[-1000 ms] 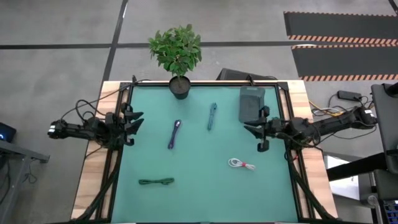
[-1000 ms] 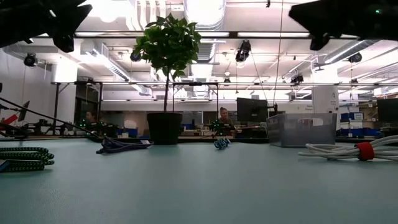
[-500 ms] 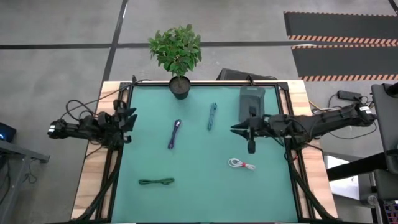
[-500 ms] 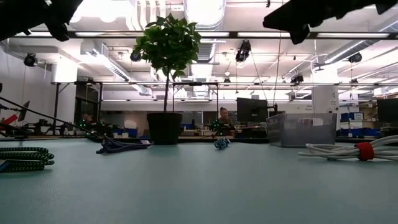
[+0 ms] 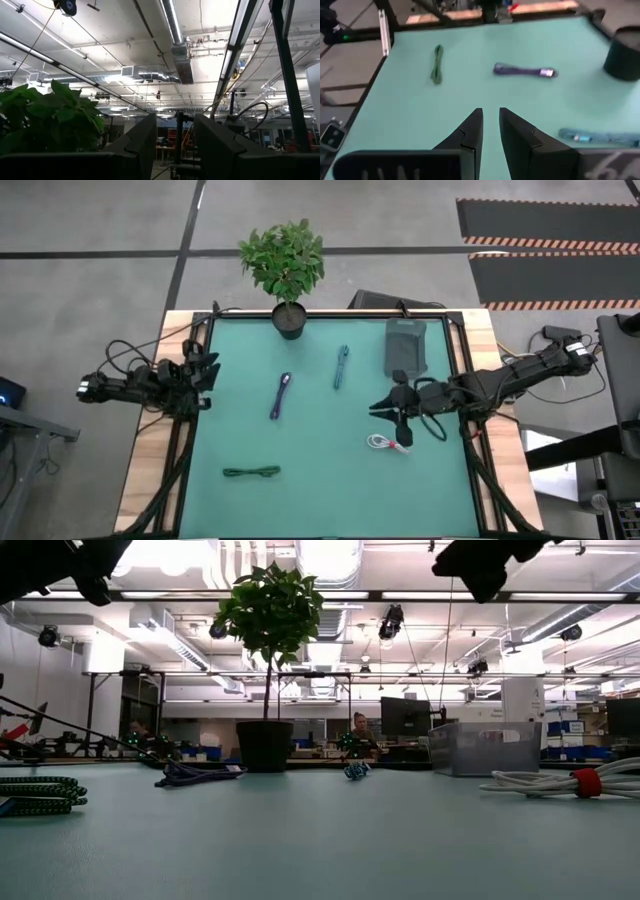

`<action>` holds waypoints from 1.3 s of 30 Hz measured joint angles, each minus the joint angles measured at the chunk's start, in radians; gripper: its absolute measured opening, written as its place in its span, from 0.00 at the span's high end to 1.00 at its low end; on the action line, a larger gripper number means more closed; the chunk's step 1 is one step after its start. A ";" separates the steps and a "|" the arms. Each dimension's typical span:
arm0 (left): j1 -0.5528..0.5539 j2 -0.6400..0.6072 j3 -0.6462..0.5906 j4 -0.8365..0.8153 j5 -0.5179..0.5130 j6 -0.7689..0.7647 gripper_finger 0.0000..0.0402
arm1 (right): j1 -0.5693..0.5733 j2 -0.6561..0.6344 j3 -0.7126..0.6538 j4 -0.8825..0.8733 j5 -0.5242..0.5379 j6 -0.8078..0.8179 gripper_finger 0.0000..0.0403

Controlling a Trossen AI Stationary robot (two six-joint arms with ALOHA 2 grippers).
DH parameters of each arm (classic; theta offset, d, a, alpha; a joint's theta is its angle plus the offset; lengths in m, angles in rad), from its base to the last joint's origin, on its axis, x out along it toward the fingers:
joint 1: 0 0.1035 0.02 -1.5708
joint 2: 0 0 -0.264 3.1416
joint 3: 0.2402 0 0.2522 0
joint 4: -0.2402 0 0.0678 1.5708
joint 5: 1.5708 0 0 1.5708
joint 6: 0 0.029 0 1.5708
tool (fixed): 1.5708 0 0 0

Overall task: Pick and place USB-C Cables
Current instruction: Put the white charger cable into the black bin

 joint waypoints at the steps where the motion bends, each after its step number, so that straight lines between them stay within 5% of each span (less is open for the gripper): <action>1: 0.000 0.002 0.000 0.000 0.000 0.000 0.71 | 0.008 0.001 0.003 -0.030 0.000 0.022 0.87; 16: 0.000 0.002 -0.001 0.007 -0.001 0.001 0.71 | 0.067 0.007 0.009 -0.377 -0.002 0.354 0.87; 27: 0.000 0.003 0.002 0.038 -0.003 0.078 0.71 | 0.067 0.041 0.026 -0.403 -0.059 0.475 0.87; 31: 0.000 0.003 0.002 0.113 -0.003 0.167 0.71 | 0.066 0.115 0.106 -0.453 -0.059 0.440 0.87; 39: 0.000 0.003 0.002 0.210 -0.003 0.262 0.71 | 0.066 0.324 0.363 -0.843 -0.080 0.434 0.87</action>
